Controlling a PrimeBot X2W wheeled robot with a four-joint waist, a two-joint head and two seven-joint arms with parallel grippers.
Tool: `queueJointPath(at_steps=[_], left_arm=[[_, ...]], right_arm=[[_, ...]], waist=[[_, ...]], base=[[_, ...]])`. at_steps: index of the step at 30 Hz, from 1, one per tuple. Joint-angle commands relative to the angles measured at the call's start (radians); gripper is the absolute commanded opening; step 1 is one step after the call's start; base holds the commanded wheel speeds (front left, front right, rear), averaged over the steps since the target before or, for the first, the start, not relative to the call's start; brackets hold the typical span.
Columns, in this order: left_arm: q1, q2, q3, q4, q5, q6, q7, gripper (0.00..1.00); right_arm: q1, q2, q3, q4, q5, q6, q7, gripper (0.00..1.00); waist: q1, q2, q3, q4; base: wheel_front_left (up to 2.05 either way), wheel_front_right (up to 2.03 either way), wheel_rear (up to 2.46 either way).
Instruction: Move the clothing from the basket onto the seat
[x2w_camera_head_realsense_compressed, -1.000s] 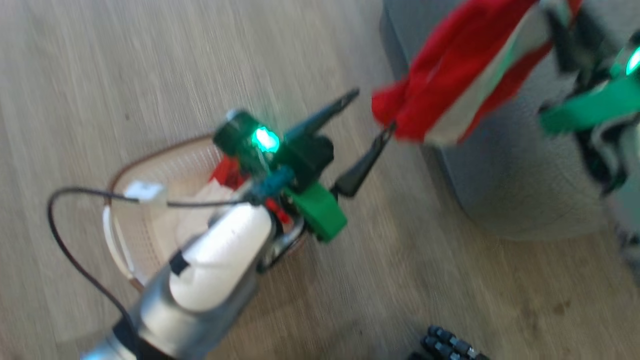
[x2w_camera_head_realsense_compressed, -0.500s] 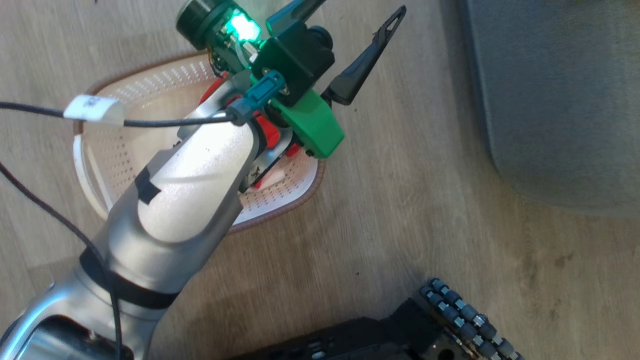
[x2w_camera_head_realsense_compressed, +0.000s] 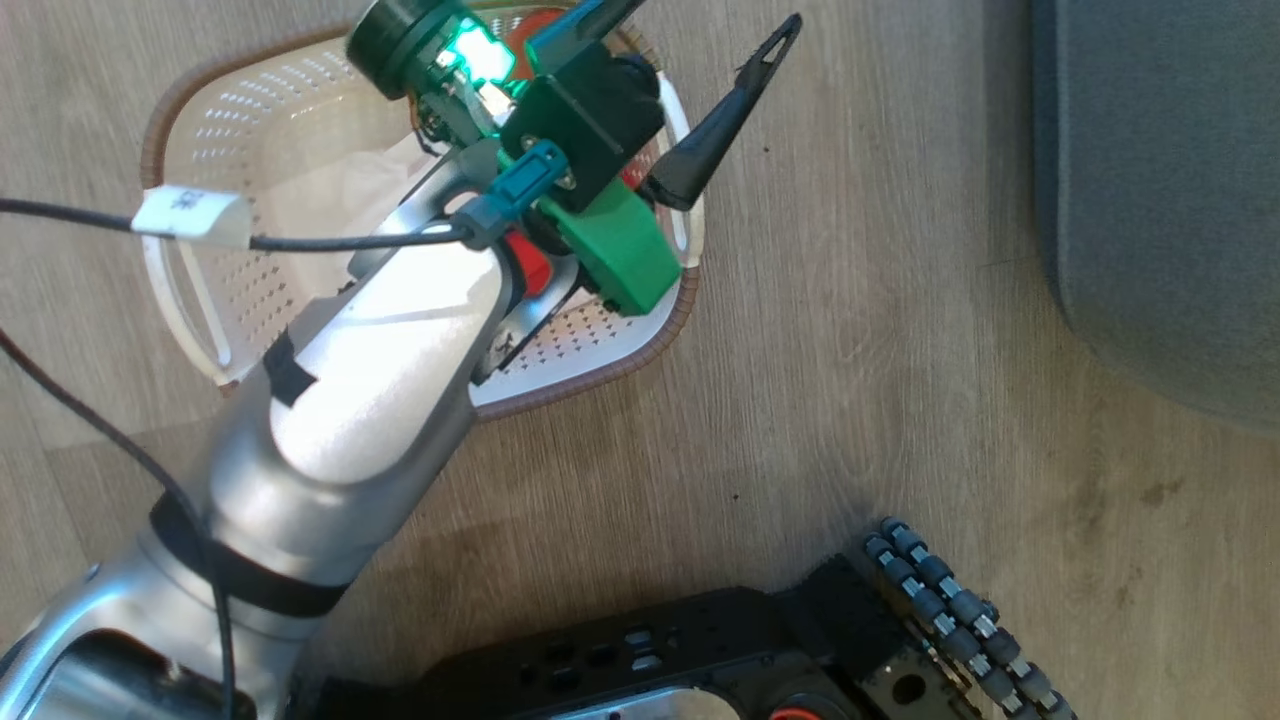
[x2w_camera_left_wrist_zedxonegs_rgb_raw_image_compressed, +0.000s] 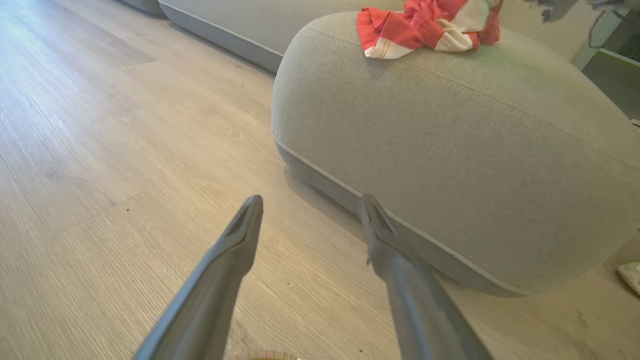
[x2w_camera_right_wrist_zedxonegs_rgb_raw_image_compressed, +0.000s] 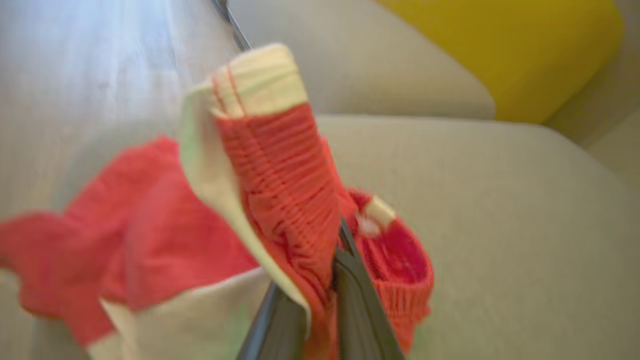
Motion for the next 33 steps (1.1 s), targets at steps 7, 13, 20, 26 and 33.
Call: queueJointPath(at_steps=[7, 13, 20, 26, 33], left_arm=[[0.049, 0.037, 0.019, -0.024, -0.016, 0.023, -0.006, 1.00], [0.095, 0.031, 0.024, -0.001, -0.040, 0.041, -0.037, 1.00], [0.218, 0.023, 0.046, 0.065, -0.106, 0.066, -0.092, 1.00], [0.345, 0.020, 0.081, 0.094, -0.168, 0.092, -0.127, 1.00], [0.467, 0.005, 0.122, 0.106, -0.212, 0.119, -0.147, 1.00]], right_arm=[[0.016, 0.033, -0.086, 0.162, -0.118, -0.001, -0.087, 1.00], [0.042, 0.076, -0.017, 0.190, -0.150, -0.001, -0.121, 1.00], [0.247, 0.120, 0.162, 0.088, -0.083, -0.001, -0.136, 1.00], [0.489, 0.150, 0.248, -0.111, 0.007, -0.001, -0.133, 1.00], [0.729, 0.216, 0.217, -0.381, -0.004, -0.001, -0.081, 1.00]], waist=[[-0.0002, 0.0001, -0.027, -0.009], [-0.0002, 0.0001, -0.132, -0.025], [-0.0002, 0.0001, -0.333, -0.026], [-0.0002, 0.0001, -0.483, -0.003], [-0.0002, 0.0001, -0.612, 0.057]], base=[[0.00, 0.00, 0.00], [0.00, 0.00, 0.00], [0.00, 0.00, 0.00], [0.00, 0.00, 0.00], [0.00, 0.00, 0.00]])
